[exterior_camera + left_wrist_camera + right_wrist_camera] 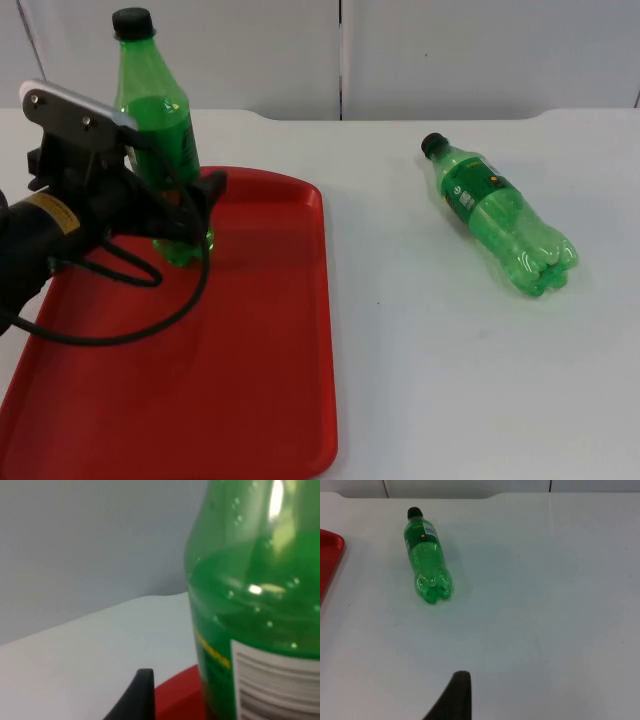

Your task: Place the bottle upright on the tray.

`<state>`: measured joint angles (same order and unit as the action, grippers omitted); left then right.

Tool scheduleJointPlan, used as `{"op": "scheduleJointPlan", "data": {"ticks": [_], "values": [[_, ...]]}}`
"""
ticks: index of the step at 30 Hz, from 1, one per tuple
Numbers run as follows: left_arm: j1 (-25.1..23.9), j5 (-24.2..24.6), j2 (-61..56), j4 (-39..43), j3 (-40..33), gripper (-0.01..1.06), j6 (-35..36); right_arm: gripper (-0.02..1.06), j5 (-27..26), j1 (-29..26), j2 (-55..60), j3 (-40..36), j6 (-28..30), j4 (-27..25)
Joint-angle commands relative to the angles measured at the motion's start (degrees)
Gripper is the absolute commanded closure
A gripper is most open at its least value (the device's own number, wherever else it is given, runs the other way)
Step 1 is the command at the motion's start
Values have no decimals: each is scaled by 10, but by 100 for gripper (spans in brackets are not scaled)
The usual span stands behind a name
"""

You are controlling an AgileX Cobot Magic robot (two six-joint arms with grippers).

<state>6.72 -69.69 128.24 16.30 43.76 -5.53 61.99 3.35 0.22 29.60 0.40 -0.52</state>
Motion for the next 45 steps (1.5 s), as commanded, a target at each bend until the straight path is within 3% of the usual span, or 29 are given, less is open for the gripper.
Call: {"op": "scheduleJointPlan", "data": {"ticks": [1,8,23,35,40,41,45], "values": [[-1,-3,-4,-7,-14,0,2,9,-3,-5,-2,-1,3,-1],[-1,-3,-32,-50,-53,0,-2,9,-3,-5,-2,-1,3,-1],[-1,-3,-149,-62,-174,0,-17,9,-3,-5,-2,-1,3,-1],[-1,7,-267,-65,-225,0,-16,9,-3,-5,-2,-1,3,-1],[-1,170,-363,-87,-225,0,-10,9,-3,-5,-2,-1,3,-1],[-1,170,-363,-87,-225,0,-10,9,-3,-5,-2,-1,3,-1],[-1,273,-453,-122,-224,0,-6,9,-3,-5,-2,-1,3,-1]]}}
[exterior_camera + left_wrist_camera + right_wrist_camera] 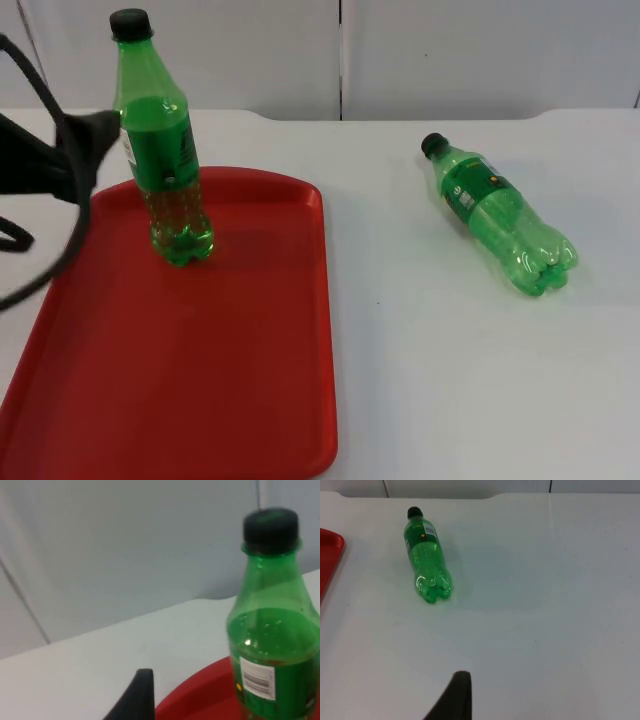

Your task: Place the bottle upright on the tray.

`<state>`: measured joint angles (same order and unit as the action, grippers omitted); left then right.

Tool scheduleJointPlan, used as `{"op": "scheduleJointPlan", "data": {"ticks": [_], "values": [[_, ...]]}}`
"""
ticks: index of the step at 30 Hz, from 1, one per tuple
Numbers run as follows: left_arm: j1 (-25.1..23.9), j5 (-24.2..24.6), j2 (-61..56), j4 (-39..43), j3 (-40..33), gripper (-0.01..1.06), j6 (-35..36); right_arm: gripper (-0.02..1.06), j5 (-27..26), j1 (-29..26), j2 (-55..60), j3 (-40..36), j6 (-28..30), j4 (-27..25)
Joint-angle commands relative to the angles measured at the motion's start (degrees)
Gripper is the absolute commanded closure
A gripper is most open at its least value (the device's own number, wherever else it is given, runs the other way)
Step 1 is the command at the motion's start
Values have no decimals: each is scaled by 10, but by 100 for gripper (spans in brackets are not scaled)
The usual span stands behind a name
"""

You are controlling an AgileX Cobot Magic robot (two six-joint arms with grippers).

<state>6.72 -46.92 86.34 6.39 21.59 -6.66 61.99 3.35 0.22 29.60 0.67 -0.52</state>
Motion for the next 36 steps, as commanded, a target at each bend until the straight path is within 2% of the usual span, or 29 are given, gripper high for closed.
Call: {"op": "scheduleJointPlan", "data": {"ticks": [1,2,7,8,11,12,15,18,23,24,25,30,32,35,36], "values": [[-1,62,-57,-28,-2,0,5,9,-3,-5,-2,-1,0,-1],[-1,62,-57,-28,-2,0,5,9,-3,-5,-2,-1,0,-1],[-1,164,-172,-29,-2,0,31,9,-3,-5,-2,-1,0,-1],[-1,164,-172,-29,-2,0,31,9,-3,-5,-2,-1,0,-1],[-1,235,-252,-29,-2,0,41,9,-3,-5,-2,-1,0,-1],[-1,235,-252,-29,-2,0,41,9,-3,-5,-2,-1,0,-1],[-1,287,-317,-29,0,0,41,9,-3,-5,-2,-1,0,-1],[-1,317,-358,-30,2,0,41,9,-3,-5,-2,-1,0,-1],[-1,443,-445,-40,44,0,41,9,-3,-5,-2,-1,0,-1],[-1,469,-455,-40,54,0,41,9,-3,-5,-2,-1,0,-1],[-1,469,-455,-40,54,0,41,9,-3,-5,-2,-1,0,-1],[-1,583,-493,-40,109,0,41,9,-3,-5,-2,-1,0,-1],[-1,602,-497,-40,119,0,41,9,-3,-5,-2,-1,0,-1],[-1,678,-497,-46,148,0,41,9,-3,-5,-2,-1,0,-1],[-1,678,-497,-46,148,0,41,9,-3,-5,-2,-1,0,-1]]}}
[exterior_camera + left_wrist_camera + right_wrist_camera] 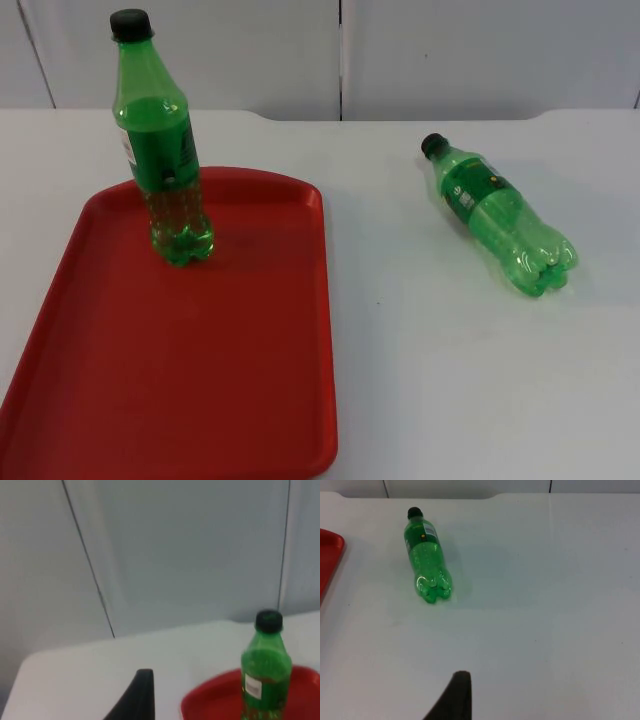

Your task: Place the bottle upright on the tray.

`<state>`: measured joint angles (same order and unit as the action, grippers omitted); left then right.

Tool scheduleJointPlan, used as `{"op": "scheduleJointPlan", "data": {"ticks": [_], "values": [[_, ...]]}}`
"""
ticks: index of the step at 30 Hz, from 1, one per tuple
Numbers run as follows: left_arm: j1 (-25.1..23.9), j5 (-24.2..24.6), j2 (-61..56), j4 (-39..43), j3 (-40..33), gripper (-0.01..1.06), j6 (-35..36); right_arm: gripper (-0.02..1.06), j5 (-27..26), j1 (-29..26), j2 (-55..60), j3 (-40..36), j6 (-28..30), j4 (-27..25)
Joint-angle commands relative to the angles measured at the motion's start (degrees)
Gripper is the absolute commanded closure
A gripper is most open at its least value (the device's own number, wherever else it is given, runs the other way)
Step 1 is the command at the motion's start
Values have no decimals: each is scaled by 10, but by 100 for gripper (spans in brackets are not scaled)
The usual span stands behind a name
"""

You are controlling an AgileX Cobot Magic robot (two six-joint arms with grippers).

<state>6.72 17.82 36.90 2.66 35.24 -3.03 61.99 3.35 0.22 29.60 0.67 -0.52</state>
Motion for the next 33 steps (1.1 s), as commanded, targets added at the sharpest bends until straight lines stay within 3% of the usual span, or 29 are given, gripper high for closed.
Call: {"op": "scheduleJointPlan", "data": {"ticks": [1,11,27,33], "values": [[-1,49,-3,-13,18,0,5,9,-3,-5,-2,-1,0,-1],[-1,116,-3,-88,74,0,5,9,-3,-5,-2,-1,0,-1],[-1,175,-81,-45,92,0,9,9,-3,-5,-2,-1,0,-1],[-1,237,-114,-19,92,0,38,9,-3,-5,-2,-1,0,-1]]}}
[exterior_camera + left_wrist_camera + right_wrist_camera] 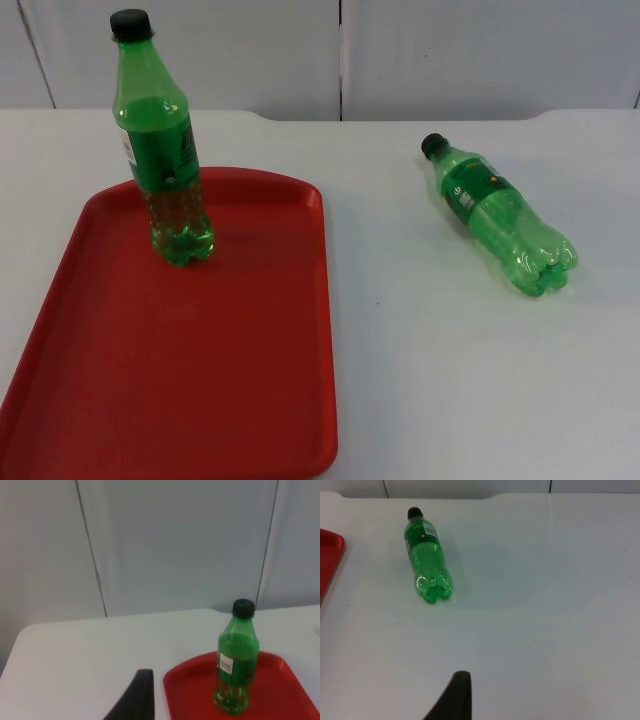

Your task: Place the bottle upright on the tray.

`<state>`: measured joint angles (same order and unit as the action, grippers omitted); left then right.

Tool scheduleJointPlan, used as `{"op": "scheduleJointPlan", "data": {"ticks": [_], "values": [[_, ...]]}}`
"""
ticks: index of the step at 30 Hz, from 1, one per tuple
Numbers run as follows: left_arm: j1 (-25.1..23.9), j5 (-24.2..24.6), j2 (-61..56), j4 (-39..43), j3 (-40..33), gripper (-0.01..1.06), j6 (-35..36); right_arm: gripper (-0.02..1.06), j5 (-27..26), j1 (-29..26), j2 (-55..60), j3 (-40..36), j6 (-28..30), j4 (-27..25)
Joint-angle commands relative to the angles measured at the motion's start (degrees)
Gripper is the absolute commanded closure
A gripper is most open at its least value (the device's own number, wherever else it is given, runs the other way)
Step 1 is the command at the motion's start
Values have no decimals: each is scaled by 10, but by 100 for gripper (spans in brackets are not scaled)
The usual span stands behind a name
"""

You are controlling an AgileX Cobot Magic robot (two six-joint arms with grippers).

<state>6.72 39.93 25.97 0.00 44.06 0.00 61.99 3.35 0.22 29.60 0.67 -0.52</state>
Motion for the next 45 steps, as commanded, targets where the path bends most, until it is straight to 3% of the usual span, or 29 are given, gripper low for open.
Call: {"op": "scheduleJointPlan", "data": {"ticks": [1,19,32,37,45], "values": [[-1,22,-9,5,4,0,7,9,-3,-5,-2,-1,0,-1],[-1,117,-121,-8,0,0,7,9,-3,-5,-2,-1,0,-1],[-1,141,-258,-9,-106,0,20,9,-3,-5,-2,-1,0,-1],[-1,175,-260,-6,-119,0,20,9,-3,-5,-2,-1,0,-2],[-1,184,-260,-5,-142,0,18,9,-3,-5,-2,-1,0,-2]]}}
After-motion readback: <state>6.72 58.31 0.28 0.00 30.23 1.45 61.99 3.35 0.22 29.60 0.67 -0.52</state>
